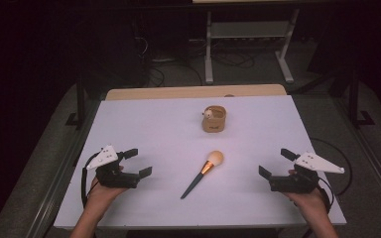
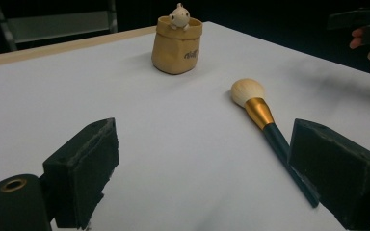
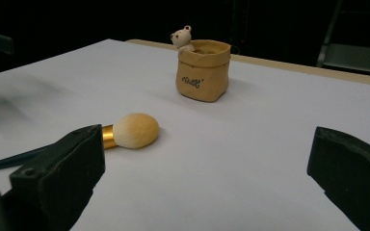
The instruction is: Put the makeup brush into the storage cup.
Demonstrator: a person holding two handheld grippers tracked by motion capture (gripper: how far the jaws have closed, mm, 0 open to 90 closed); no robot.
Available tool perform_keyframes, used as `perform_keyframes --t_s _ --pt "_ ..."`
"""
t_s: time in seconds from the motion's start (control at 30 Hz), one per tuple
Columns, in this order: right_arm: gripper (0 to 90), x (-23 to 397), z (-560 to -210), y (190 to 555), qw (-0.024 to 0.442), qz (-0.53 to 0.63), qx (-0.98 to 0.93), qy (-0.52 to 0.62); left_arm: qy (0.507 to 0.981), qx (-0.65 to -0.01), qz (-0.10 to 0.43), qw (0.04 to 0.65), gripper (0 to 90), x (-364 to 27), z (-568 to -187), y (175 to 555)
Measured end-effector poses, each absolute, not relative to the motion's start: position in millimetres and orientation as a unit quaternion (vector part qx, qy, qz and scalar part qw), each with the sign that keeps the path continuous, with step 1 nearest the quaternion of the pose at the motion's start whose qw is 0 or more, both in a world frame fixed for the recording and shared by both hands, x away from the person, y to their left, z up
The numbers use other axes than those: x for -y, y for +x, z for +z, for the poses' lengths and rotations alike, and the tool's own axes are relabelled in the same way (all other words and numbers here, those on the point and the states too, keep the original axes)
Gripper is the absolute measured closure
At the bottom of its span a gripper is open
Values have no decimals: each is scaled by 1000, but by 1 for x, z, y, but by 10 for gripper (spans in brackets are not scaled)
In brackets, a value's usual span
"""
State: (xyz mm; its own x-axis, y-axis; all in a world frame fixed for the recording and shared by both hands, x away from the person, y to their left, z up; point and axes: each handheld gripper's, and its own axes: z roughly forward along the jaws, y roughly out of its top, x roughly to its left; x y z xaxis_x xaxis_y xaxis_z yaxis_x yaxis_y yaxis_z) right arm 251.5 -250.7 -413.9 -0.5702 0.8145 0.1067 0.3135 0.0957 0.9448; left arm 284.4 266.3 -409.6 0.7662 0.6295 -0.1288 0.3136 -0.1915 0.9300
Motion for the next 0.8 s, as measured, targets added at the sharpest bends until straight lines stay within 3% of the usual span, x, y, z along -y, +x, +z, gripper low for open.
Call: perform_keyframes --t_s 0.8 --pt "0 252 -410 248 238 552 -695 394 765 -304 149 548 102 -250 -401 285"
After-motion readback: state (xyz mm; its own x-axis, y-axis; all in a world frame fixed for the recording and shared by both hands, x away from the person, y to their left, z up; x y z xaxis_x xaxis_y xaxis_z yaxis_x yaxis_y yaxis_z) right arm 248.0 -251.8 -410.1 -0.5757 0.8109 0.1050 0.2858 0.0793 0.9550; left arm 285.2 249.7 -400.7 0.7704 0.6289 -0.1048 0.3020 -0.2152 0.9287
